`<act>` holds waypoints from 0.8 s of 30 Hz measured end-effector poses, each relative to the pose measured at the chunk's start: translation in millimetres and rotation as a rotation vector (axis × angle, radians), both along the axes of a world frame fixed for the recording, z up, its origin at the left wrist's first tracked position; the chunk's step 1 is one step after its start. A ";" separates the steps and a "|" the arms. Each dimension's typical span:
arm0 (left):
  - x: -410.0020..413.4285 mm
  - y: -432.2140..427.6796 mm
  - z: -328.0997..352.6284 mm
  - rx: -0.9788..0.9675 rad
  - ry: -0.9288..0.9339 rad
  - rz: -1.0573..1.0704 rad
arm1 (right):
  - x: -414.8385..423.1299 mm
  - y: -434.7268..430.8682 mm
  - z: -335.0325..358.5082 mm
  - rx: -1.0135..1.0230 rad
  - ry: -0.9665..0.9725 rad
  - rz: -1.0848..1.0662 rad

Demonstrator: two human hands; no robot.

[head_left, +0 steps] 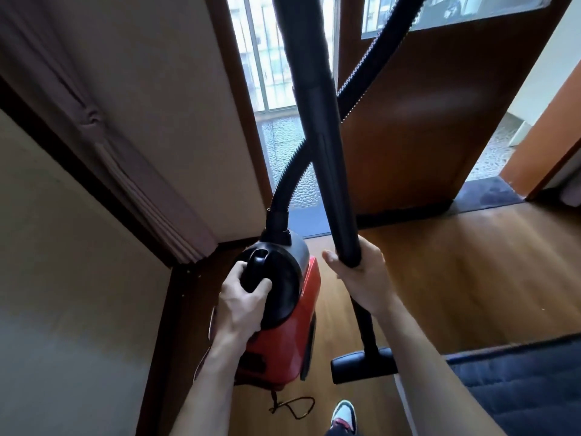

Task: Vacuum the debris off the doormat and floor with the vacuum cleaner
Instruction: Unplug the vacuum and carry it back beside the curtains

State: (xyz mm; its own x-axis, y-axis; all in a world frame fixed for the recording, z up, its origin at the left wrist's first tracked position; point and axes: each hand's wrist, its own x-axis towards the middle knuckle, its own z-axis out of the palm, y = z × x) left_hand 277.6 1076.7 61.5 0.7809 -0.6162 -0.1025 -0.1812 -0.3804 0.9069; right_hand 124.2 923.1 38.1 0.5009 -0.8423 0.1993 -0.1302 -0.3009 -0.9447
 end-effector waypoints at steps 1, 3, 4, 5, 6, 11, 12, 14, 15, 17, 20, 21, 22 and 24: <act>4.6 -17.4 1.5 -0.002 -0.004 -0.001 | 3.8 -18.5 3.3 -0.010 -0.001 -0.006; 12.6 -47.5 5.3 -0.009 -0.012 0.002 | 11.4 -50.5 8.8 -0.012 -0.007 -0.030; 16.8 -61.7 7.2 -0.015 -0.011 0.002 | 15.1 -64.7 10.5 -0.006 -0.013 -0.037; 21.1 -76.0 9.3 -0.022 -0.010 0.000 | 18.7 -78.6 11.8 -0.004 -0.014 -0.039; 25.5 -91.0 10.9 -0.028 -0.015 -0.005 | 21.6 -92.1 12.9 -0.007 -0.015 -0.034; 45.9 -165.2 7.7 -0.021 -0.054 -0.051 | 29.4 -155.1 13.1 -0.014 -0.001 -0.040; 50.2 -180.2 5.5 -0.014 -0.055 -0.059 | 30.2 -166.9 12.0 -0.008 0.000 -0.055; 59.0 -212.9 0.4 -0.007 -0.041 -0.087 | 30.8 -191.2 9.3 -0.012 0.014 -0.104; 63.7 -230.4 -2.2 -0.007 -0.023 -0.103 | 31.6 -204.4 6.6 -0.019 0.024 -0.133; 73.0 -268.8 -6.2 -0.004 0.019 -0.138 | 34.6 -232.2 0.9 -0.023 0.037 -0.204; 86.8 -330.3 -12.6 -0.006 0.090 -0.211 | 41.7 -278.8 -5.0 -0.018 0.042 -0.306; 89.7 -347.0 -12.5 0.002 0.097 -0.236 | 43.5 -291.7 -5.4 -0.025 0.038 -0.316; 94.6 -370.9 -13.3 0.008 0.112 -0.280 | 46.7 -309.2 -5.8 -0.033 0.037 -0.346; 103.2 -417.1 -15.0 0.006 0.125 -0.372 | 53.7 -344.4 -4.0 -0.042 0.055 -0.409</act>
State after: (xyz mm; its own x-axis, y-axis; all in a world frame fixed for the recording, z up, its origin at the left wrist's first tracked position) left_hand 380.8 659.6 46.5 0.4851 -0.8542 -0.1875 -0.1959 -0.3150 0.9287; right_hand 177.9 578.7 34.1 0.1371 -0.9658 0.2199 -0.2973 -0.2519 -0.9210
